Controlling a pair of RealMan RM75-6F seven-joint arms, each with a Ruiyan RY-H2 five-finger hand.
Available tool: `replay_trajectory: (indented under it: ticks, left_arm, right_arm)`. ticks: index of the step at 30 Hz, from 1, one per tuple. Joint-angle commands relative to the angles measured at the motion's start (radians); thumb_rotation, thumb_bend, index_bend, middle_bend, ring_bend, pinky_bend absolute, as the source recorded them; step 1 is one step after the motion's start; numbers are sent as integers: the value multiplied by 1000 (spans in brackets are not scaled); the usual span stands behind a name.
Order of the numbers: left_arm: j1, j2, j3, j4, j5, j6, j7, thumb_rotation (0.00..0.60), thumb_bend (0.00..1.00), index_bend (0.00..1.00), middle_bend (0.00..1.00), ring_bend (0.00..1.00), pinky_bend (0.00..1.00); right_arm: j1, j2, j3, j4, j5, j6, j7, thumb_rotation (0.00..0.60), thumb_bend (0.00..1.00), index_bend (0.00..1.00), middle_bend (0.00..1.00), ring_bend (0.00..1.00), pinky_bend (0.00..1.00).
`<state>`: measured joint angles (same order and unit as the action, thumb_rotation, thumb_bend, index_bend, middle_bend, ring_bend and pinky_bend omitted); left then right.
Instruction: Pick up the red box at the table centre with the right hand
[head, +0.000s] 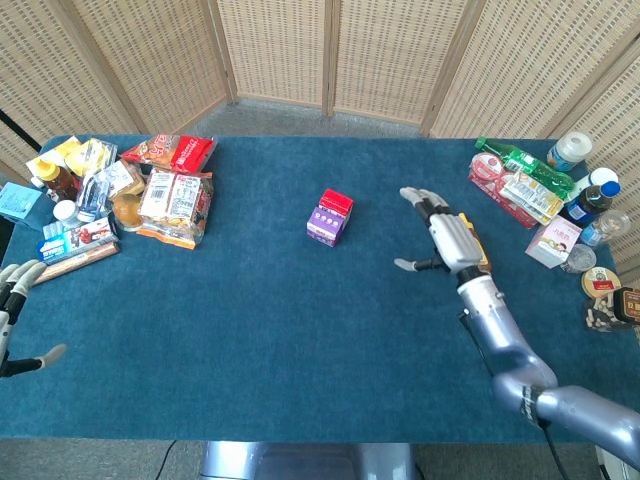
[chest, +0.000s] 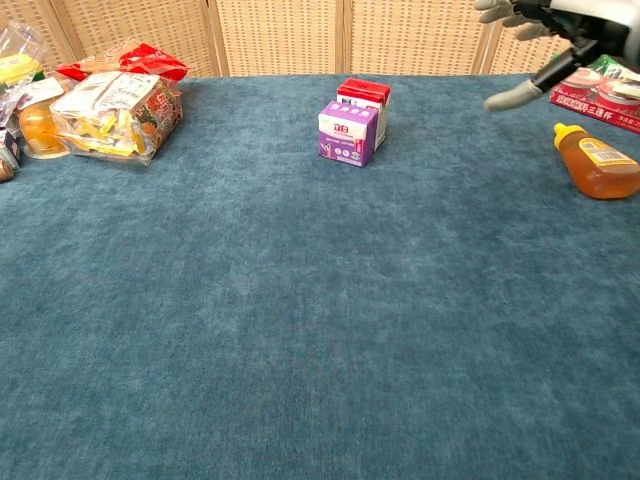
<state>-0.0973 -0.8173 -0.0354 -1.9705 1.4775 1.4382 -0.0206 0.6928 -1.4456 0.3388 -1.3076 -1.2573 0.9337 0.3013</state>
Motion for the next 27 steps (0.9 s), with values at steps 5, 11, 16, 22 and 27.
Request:
replay_trajectory:
  ticks: [5, 11, 16, 22, 27]
  left_arm:
    - [-14, -13, -3, 4, -22, -27, 19, 600, 171, 0, 0, 0, 0]
    - [-26, -22, -6, 9, -45, -50, 31, 600, 171, 0, 0, 0, 0]
    - [-21, -24, -7, 9, -42, -36, 33, 600, 171, 0, 0, 0, 0]
    - [-16, -25, -5, 10, -38, -27, 34, 600, 171, 0, 0, 0, 0]
    - [-18, -27, -8, 11, -46, -31, 35, 600, 171, 0, 0, 0, 0]
  right_arm:
    - [92, -143, 66, 184, 100, -40, 2, 600, 110, 47, 94, 0, 0]
    - [151, -232, 103, 283, 171, -58, -33, 600, 109, 54, 94, 0, 0]
    - [190, -278, 112, 329, 204, -84, -69, 600, 107, 54, 94, 0, 0]
    - [229, -334, 114, 393, 231, -118, -89, 600, 109, 55, 90, 0, 0]
    - [264, -368, 131, 457, 252, -156, -81, 600, 109, 57, 90, 0, 0]
